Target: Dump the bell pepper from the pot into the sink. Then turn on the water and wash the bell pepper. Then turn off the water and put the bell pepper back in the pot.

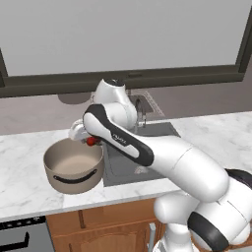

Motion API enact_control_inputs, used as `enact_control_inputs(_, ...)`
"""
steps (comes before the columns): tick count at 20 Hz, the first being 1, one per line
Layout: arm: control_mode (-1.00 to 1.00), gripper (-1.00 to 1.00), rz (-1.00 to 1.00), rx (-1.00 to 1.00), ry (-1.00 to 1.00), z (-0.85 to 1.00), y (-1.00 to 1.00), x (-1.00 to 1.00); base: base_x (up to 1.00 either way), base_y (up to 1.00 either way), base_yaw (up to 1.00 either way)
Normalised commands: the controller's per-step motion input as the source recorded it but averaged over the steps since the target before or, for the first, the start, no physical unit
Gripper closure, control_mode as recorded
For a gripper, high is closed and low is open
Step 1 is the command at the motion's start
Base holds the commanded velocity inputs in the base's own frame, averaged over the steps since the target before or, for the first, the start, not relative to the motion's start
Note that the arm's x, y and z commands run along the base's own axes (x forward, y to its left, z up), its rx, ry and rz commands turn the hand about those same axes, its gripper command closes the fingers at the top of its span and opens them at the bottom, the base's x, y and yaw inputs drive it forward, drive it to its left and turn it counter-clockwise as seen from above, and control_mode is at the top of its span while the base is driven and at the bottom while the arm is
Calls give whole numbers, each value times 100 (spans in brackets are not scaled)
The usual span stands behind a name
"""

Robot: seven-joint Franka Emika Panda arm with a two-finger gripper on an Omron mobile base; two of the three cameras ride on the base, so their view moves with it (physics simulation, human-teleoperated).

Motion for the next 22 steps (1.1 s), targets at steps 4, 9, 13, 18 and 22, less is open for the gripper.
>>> enact_control_inputs(4,-100,100,1,-5,11,-50,23,0,0,0,0)
enact_control_inputs(9,-100,100,0,-8,6,-58,19,0,0,0,0)
enact_control_inputs(13,-100,100,0,-6,6,-55,18,4,0,0,0)
enact_control_inputs(18,-100,100,0,-3,5,-41,10,6,0,0,0)
enact_control_inputs(22,-100,100,0,-2,3,-32,3,18,0,0,0)
